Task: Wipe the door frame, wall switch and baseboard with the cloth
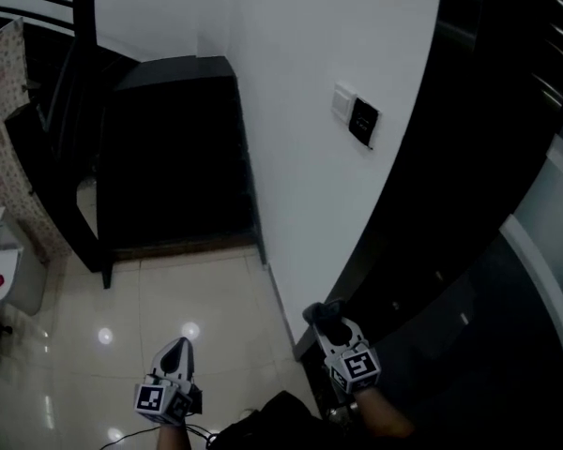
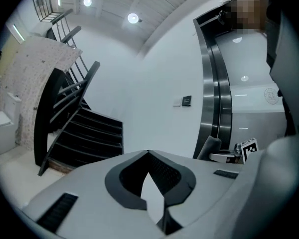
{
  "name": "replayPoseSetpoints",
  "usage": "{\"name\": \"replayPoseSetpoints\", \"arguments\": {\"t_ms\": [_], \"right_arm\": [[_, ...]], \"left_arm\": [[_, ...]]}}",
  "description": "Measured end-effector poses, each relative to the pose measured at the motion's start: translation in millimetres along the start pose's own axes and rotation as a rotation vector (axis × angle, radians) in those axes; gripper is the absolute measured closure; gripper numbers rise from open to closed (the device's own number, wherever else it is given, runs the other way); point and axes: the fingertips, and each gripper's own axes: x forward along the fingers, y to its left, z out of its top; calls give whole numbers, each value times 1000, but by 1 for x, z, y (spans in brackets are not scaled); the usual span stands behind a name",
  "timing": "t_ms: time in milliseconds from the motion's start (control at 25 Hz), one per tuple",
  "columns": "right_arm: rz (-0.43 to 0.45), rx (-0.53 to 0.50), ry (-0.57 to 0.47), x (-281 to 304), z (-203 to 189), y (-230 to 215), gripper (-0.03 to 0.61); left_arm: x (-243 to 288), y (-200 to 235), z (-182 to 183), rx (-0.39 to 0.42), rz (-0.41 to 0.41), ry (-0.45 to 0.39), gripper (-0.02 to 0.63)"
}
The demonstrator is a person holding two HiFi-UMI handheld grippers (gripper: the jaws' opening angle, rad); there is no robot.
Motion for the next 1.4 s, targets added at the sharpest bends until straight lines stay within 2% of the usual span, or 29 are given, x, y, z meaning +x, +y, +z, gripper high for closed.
{"name": "replayPoseSetpoints", "arguments": {"t_ms": [160,320,480,640,800,920,1040,1120,1280,1400], "right_arm": [[95,35,-8,71,10,51,477],[235,67,-14,145,10,104,477],[363,46,-11,216,16,141,477],[497,26,-23,285,28,186,477],[568,53,-54,373,49,201,477],[551,73,-70,439,70,169,477],[486,96,-112,495,100,111,477],[433,71,-125,523,110,71,477],[302,44,-136,555,107,6,477],[155,49,-128,560,104,-43,477]], "left_arm": [[-31,56,30,38,90,-33,620],[-71,126,35,108,261,-40,620],[-91,172,47,75,425,-75,621],[-69,213,52,52,494,-103,620],[10,250,71,71,470,-130,620],[76,280,84,73,448,-107,620],[146,305,103,68,426,-89,621],[198,314,112,65,391,-92,620],[302,327,94,90,234,-27,620],[381,334,79,52,90,16,620]]}}
